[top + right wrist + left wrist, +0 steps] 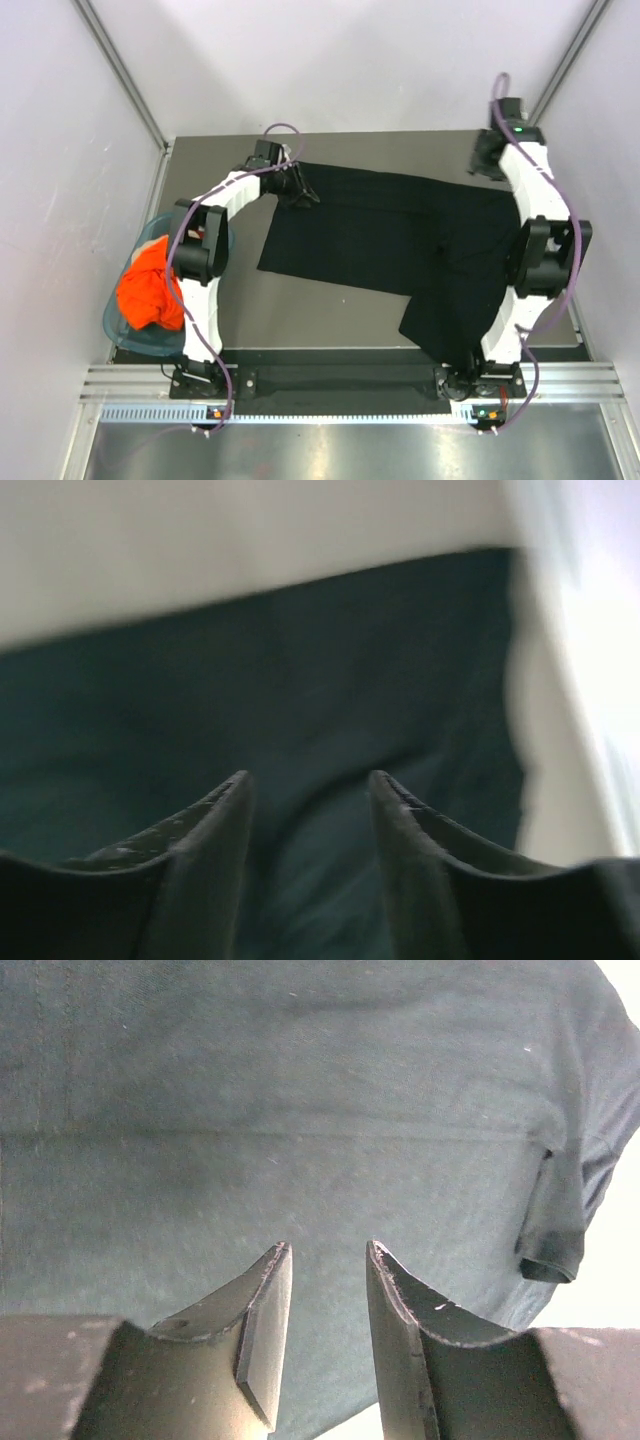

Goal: Fold and stack the t-shirts
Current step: Fold the tshirt

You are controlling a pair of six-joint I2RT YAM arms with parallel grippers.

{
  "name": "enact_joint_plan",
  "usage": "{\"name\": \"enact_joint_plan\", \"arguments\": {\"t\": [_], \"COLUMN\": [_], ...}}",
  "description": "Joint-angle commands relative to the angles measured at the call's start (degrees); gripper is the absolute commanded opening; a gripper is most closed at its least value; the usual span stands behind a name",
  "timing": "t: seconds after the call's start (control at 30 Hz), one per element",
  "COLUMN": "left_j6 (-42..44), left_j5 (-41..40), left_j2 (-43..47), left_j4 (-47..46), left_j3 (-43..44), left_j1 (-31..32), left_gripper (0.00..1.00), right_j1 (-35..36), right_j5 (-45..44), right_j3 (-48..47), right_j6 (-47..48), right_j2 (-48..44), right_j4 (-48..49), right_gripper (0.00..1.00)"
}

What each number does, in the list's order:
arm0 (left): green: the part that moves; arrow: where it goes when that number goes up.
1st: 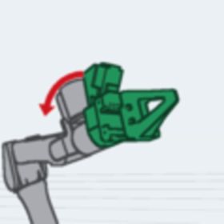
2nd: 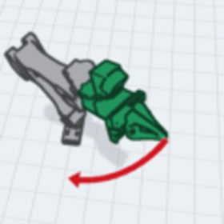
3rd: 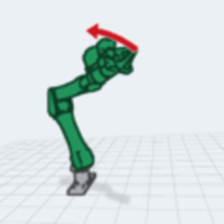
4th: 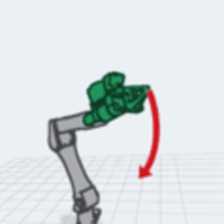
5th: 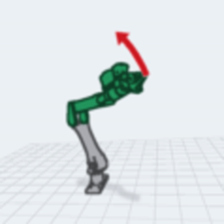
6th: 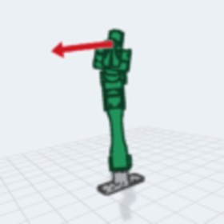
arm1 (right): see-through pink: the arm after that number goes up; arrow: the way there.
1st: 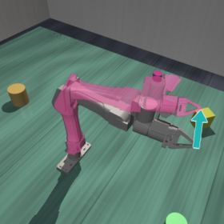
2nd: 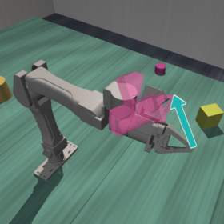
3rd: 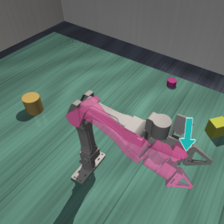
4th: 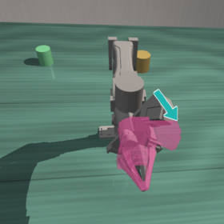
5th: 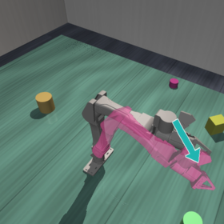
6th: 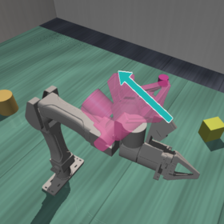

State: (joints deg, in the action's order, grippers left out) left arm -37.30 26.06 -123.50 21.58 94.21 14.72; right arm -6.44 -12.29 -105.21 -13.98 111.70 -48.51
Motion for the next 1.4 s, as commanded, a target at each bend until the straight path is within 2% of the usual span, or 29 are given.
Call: {"name": "enact_joint_plan", "arguments": {"t": [0.0,0.13,0.2,0.3,0.47,0.8,1.37], "left_j6": [1.79,2.06,1.53,1.79,3.02,3.73,3.28], "left_j5": [0.83,1.70,2.32,2.68,2.24,1.01,1.27], "left_j2": [6.78,11.34,12.58,14.16,16.01,18.03,17.24], "left_j4": [0.65,0.83,0.83,0.83,2.06,4.17,3.82], "left_j3": [-1.57,-5.96,-7.37,-9.48,-9.49,-11.42,-11.69], "left_j1": [-0.04,-0.13,-0.04,-0.04,-0.13,-0.22,-0.22], "left_gripper": [0.41,0.41,0.41,0.41,0.41,0.41,0.41], "right_j1": [8.52,14.42,15.57,16.54,17.86,17.86,17.34], "right_j5": [3.92,10.97,13.59,16.33,15.99,10.80,8.08], "right_j3": [4.29,9.22,14.38,17.31,20.39,28.12,28.65], "right_j6": [-1.14,-2.02,-2.02,-1.84,0.35,1.67,3.78], "right_j2": [-6.57,-7.11,-7.72,-5.45,-2.10,-3.85,-3.68], "right_j4": [-4.48,-6.86,-4.32,-3.87,-2.55,1.40,2.37], "right_gripper": [0.47,0.27,0.26,0.29,0.38,0.37,0.37]}}
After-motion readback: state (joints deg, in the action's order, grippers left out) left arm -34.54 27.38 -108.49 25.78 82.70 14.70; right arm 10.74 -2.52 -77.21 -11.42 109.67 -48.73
